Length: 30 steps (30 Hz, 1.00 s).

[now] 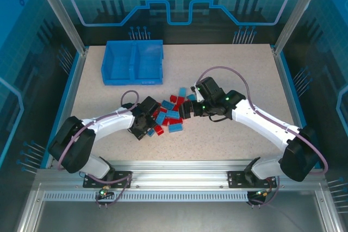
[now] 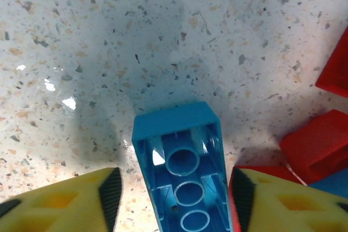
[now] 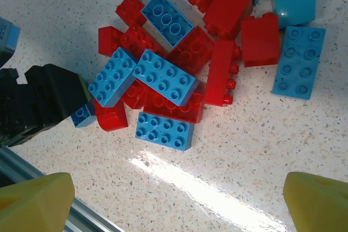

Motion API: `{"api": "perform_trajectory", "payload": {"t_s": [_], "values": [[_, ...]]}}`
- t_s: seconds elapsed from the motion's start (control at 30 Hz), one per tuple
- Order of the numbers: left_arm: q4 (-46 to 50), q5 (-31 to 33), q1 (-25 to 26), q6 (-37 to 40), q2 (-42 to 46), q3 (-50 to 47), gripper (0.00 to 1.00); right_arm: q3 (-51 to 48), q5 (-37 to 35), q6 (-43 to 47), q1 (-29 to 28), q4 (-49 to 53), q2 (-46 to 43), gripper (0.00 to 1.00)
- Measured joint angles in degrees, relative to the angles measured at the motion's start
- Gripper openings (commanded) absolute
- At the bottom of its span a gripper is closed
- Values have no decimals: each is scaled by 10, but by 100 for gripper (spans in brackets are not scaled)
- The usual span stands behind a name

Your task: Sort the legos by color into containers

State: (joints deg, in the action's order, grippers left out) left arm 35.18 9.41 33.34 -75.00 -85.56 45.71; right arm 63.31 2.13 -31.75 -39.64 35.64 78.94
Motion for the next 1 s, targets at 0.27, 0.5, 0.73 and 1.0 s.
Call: {"api": "perform_trajectory", "payload": {"t_s": [0.27,0.5,0.73,1.0], "values": [[-8,2,-6,5,0,-1,34,23,5,0,-20,14,0,100],[-9,2,-25,32,30,-13,30,43,14,0,-35,13,-2,100],[26,22,-88,130,93,65,29,52,13,0,-36,12,-11,100],[1,100,-214,295,38,277,29,53,3,-9,-39,7,-38,100]]}}
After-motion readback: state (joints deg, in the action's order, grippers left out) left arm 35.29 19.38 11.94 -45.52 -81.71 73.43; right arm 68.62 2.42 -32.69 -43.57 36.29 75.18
